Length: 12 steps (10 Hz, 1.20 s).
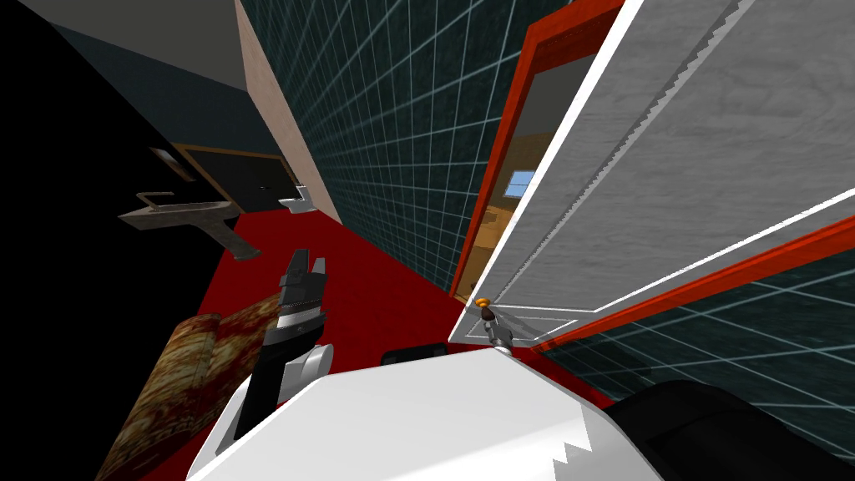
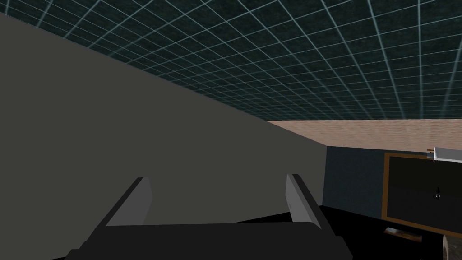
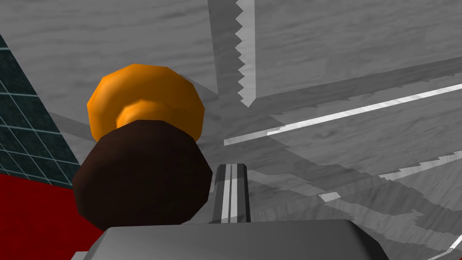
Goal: Pull the door open
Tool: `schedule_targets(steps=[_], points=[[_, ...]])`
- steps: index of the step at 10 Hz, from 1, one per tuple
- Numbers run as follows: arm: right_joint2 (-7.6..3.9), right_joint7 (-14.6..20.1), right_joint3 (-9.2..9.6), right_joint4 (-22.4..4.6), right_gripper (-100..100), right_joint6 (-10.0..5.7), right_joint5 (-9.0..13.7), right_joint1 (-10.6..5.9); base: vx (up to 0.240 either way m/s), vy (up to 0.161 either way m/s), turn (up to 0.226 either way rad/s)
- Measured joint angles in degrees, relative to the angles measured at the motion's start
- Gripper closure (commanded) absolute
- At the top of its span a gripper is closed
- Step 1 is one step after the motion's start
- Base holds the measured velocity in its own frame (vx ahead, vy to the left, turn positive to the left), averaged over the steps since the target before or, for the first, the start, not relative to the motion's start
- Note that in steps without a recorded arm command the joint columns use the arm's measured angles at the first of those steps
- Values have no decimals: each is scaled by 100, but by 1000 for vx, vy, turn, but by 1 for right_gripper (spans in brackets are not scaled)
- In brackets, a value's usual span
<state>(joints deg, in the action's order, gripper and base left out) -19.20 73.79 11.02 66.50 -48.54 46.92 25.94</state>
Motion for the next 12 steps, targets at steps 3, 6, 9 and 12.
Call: schedule_targets(steps=[3, 6, 9, 12], points=[[-8, 1, -13, -25, 100, 17, 9, 6, -1, -3, 1], [-8, 1, -13, -23, -100, 14, 8, 4, -37, -8, 41], [-94, 66, 97, 38, -100, -113, -91, 44, -198, -27, 89], [-139, 198, 272, -97, -100, -257, -204, 26, -136, -42, 72]])
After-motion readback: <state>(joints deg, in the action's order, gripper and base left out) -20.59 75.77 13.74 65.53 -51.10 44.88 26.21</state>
